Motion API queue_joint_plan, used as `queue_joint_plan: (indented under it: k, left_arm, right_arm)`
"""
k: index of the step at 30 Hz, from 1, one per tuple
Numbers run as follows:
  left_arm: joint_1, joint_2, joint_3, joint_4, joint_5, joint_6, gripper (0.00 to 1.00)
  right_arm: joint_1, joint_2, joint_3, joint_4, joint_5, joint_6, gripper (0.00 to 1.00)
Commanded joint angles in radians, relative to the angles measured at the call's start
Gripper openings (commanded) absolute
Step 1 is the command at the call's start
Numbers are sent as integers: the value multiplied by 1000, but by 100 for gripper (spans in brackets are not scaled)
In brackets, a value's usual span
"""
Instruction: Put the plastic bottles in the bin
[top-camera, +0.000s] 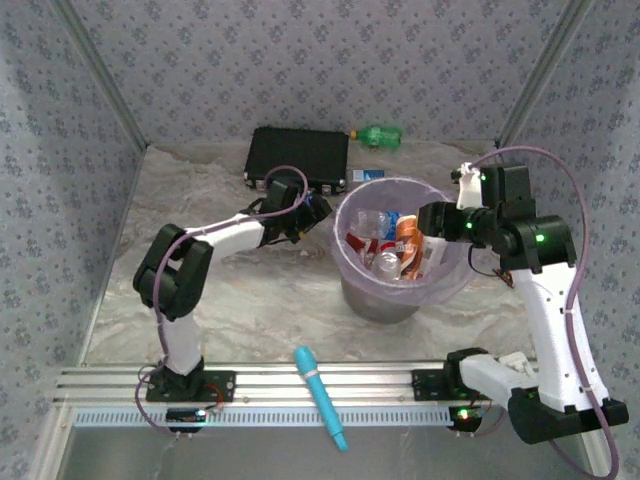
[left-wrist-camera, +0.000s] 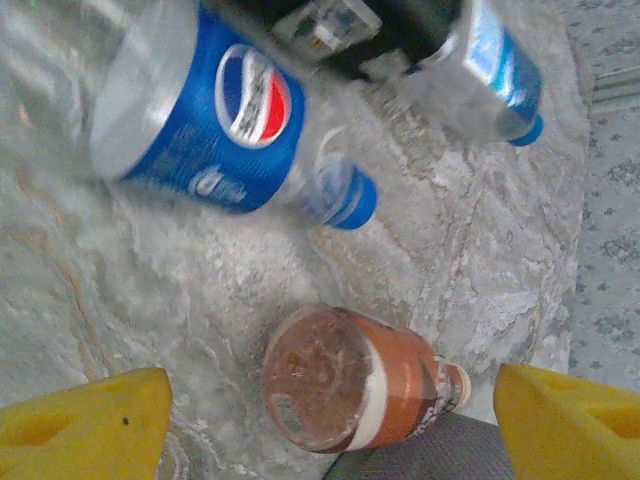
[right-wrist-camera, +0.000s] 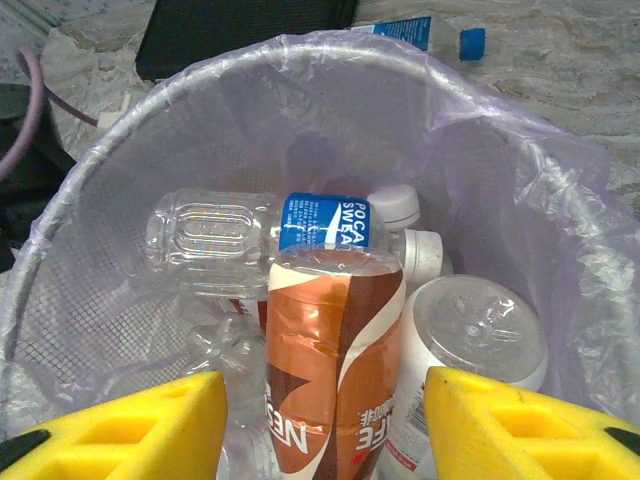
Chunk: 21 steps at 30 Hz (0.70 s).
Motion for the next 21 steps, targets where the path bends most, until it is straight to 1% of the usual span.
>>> queue_joint_plan:
  k: [1, 8, 11, 13, 16, 21]
  left_arm:
    - [-31, 1, -23, 105, 10, -133, 89]
    - [-78, 83, -79, 314, 13, -291, 93]
    - [-102, 126, -37, 286, -2, -286, 95]
    - [-107, 151, -26, 293, -12, -301, 93]
    - [-107, 175, -27, 312, -22, -326, 86]
    - [-110, 176, -34, 311, -37, -333, 68]
  right_arm:
    - [-11, -18, -9, -18, -6, -22, 56]
    - [-15, -14, -13, -15, -12, -23, 56]
    - [-20, -18, -11, -21, -6, -28, 56]
    - [-22, -23, -14, -24, -1, -29, 56]
    - [-29, -31, -13, -34, 0, -36, 56]
    - [-47, -37, -22, -35, -6, -40, 56]
